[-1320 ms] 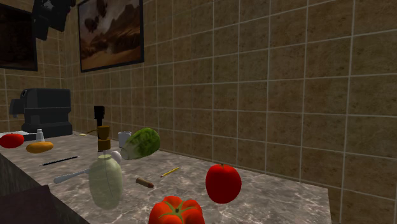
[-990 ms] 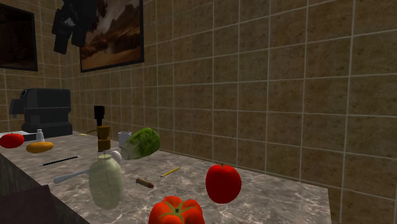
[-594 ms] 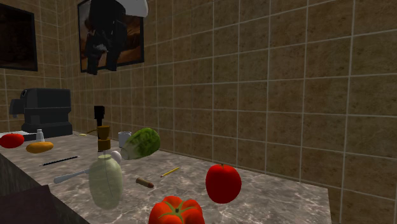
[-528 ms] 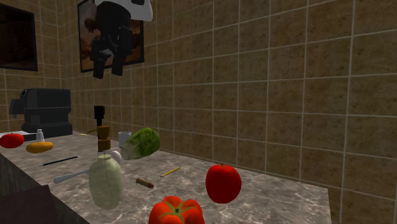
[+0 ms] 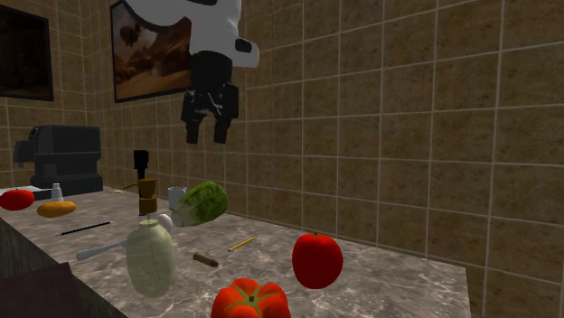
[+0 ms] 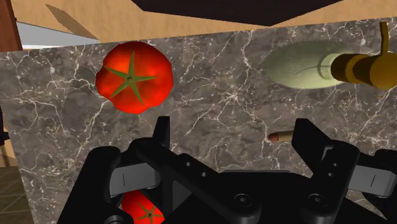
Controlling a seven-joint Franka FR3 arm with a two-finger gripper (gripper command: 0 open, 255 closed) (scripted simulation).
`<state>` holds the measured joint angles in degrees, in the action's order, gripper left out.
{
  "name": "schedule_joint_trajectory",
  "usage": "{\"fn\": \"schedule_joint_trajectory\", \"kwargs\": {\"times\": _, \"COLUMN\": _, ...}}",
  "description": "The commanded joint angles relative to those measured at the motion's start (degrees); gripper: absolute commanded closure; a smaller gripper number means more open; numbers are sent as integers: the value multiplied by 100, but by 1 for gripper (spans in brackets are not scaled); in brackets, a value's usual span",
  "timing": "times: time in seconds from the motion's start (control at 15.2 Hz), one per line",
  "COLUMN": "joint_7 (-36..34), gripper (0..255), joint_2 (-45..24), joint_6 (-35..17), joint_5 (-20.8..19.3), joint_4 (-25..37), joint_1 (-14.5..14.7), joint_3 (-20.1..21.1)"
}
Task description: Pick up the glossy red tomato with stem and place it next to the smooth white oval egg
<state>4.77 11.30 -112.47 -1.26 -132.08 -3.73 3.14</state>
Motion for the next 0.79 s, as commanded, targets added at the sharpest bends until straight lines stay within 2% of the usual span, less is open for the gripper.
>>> {"fn": "schedule_joint_trajectory", "kwargs": {"times": 0.0, "joint_7": -42, "gripper": 0, "joint_2": -454, "joint_6": -263, "joint_5": -38, "joint_4": 221, "joint_1": -40, "joint_3": -23}}
{"fn": "schedule_joint_trajectory", "kwargs": {"times": 0.33, "joint_7": -150, "gripper": 0, "joint_2": -1544, "joint_6": -686, "joint_5": -112, "joint_4": 949, "joint_1": -114, "joint_3": -86}}
{"fn": "schedule_joint_trajectory", "kwargs": {"times": 0.73, "joint_7": -248, "gripper": 0, "joint_2": -2848, "joint_6": -955, "joint_5": -158, "joint_4": 2056, "joint_1": -178, "joint_3": -180}}
